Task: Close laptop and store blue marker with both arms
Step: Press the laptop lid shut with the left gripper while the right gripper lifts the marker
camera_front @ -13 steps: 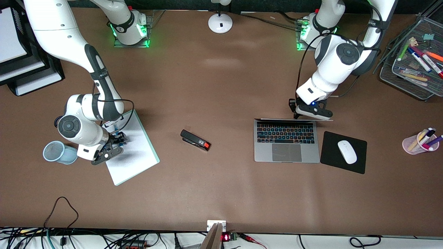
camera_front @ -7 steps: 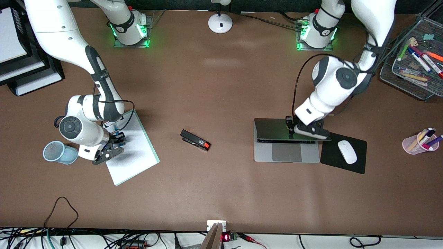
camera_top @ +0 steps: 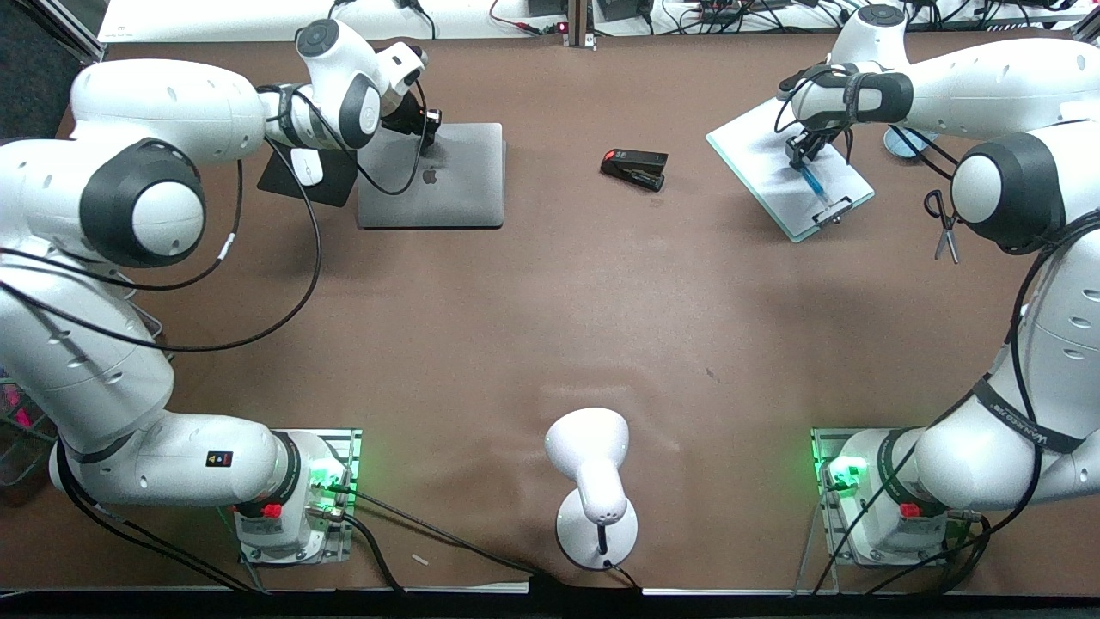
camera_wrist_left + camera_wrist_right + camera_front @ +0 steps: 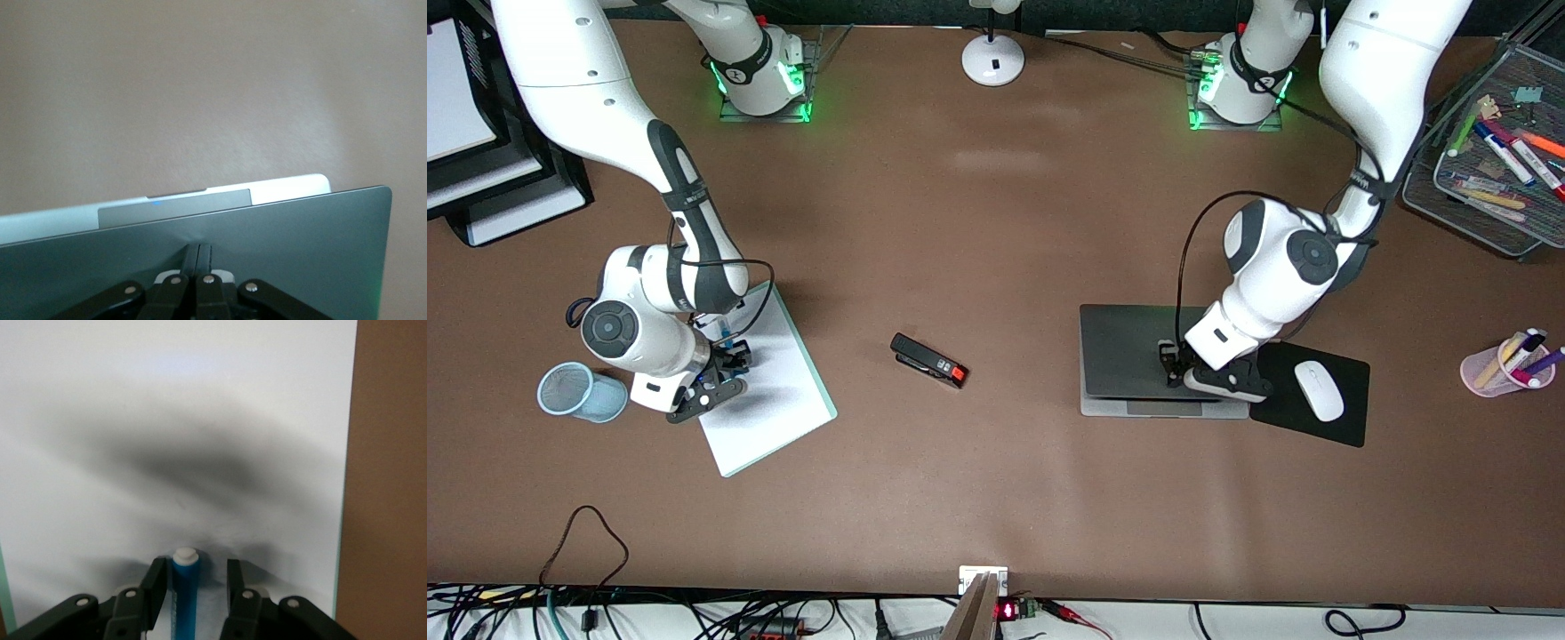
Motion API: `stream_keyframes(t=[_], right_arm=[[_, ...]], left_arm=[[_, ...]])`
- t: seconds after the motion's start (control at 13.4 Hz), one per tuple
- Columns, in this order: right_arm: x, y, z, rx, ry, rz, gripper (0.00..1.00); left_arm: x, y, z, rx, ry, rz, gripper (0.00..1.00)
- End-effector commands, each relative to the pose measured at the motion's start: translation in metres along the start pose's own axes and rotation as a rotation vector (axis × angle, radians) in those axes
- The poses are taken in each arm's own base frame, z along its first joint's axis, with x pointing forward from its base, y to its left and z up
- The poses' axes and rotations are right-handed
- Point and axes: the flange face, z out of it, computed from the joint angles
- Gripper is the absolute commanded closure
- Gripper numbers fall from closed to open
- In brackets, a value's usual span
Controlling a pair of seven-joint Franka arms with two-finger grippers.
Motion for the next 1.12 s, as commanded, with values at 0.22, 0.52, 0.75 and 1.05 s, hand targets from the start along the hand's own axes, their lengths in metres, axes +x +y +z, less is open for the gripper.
stream_keyframes(t=[0.22,0.52,0.75,1.05], right_arm=[[-0.001,-0.002,0.003,0.016,0.002,0.006,0.72],[-0.001,-0.003,0.006,0.017,-0.002,0.004,0.78],[0.0,-0.004,0.006,0.016,-0.003,-0.001,0.87],[0.009,0.001,-0.04,-0.011,0.064,-0.013,0.94]], left_arm=[[0.0,-0.014,0.053,0.001,0.061,0.003,1.0],[0.005,-0.016,0.057,0.002,0.075,0.009,1.0],[0.006,-0.017,0.056,0.002,0.077,0.006,1.0],[0.016,-0.016,0.022,0.017,0.023,0.015,1.0]])
